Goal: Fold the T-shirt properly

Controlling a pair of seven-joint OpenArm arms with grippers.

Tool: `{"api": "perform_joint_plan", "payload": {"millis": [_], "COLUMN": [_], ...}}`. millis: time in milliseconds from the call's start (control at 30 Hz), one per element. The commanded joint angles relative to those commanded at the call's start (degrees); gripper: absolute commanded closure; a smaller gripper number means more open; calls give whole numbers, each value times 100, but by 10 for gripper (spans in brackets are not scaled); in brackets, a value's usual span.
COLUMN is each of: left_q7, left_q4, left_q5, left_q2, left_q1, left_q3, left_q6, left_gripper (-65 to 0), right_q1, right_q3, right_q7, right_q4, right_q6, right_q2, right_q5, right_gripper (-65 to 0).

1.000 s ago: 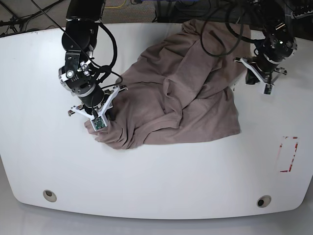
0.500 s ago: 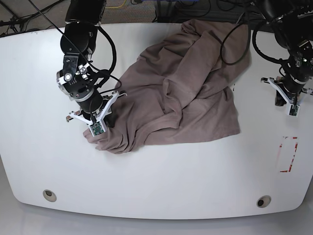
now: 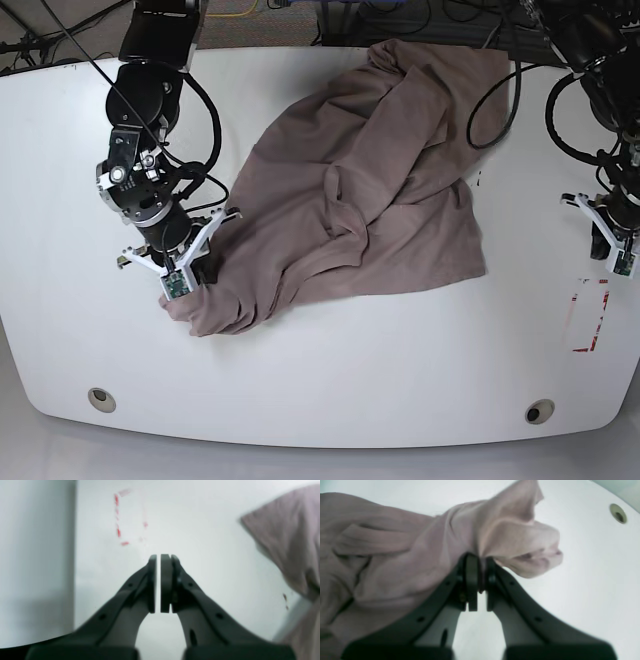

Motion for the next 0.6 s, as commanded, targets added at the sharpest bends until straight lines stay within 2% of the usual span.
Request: {"api": "perform_joint_plan", "payload": {"millis": [167,300,367,600], "left_q7": [9,38,-27,-291], "left_q4": [-142,-241,-105,472], "left_q5": [29,60,220,635], "left_q2": [60,191,339,370], "left_q1": [89,262,532,800], "left_q3": [57,113,199,513], "left_q6": [0,0,0,0], "left_gripper": [-12,-51,-157,-300], "right_q1": [-88,-256,-302,-278], "right_q3": [-15,-39,-76,-75], "right_q7": [1,10,47,68], "right_q4": [-59,-105,-62,9], "right_q6": [-6,-15,-9,0], "right_q2": [-56,-166,-213,-229], "right_q5": [-71,-134,-184,-198], "right_gripper": [-6,-5,-8,-7]}}
